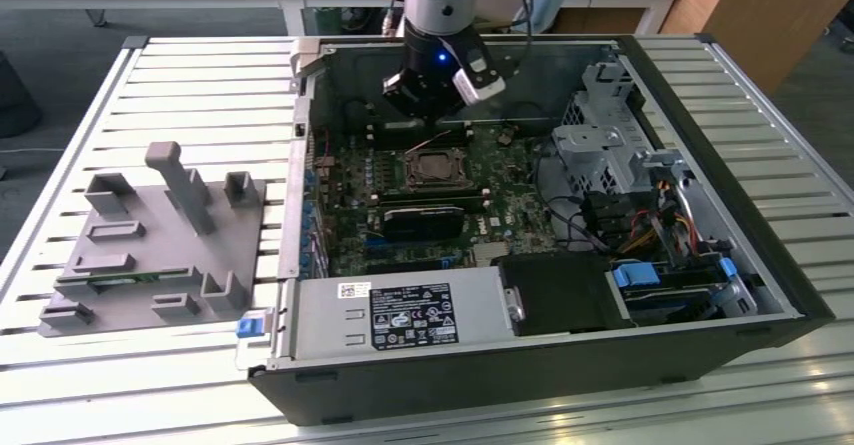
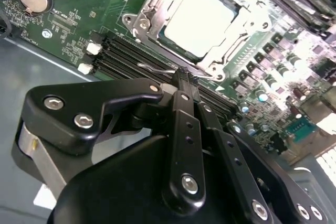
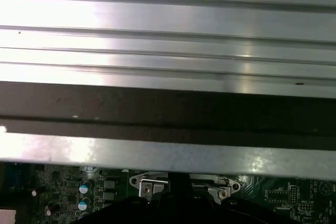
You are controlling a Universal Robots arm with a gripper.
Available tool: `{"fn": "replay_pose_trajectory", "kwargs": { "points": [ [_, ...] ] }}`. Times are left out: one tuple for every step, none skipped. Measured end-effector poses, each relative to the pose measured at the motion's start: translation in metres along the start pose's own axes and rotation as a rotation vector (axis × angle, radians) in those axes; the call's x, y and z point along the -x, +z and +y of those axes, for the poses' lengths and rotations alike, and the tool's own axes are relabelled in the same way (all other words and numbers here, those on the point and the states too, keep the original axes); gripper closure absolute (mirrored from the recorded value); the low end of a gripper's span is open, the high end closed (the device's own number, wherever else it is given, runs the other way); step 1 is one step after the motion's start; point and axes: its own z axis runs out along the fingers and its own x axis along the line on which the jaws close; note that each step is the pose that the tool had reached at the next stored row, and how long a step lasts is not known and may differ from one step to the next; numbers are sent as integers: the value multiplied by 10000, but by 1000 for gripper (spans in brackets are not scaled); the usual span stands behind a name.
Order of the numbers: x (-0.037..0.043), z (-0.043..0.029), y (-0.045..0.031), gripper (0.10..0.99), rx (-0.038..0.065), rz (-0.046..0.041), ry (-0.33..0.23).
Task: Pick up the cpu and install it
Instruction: 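Install the first cpu locking lever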
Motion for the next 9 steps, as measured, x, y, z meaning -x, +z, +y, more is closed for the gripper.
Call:
{"fn": "replay_pose_trajectory", "kwargs": {
  "points": [
    [8,4,9,980,1,0,-2],
    [15,8,18,980,1,-1,-4],
    [22,10,23,980,0,0,-6],
    [31,12,27,980,0,0,-8],
    [40,13,31,980,0,0,-8],
    [49,14,35,980,0,0,-8],
    [57,15,38,980,-1,1,-9],
    [66,16,41,980,-1,1,-9],
    [76,18,46,980,0,0,-10]
  ]
}}
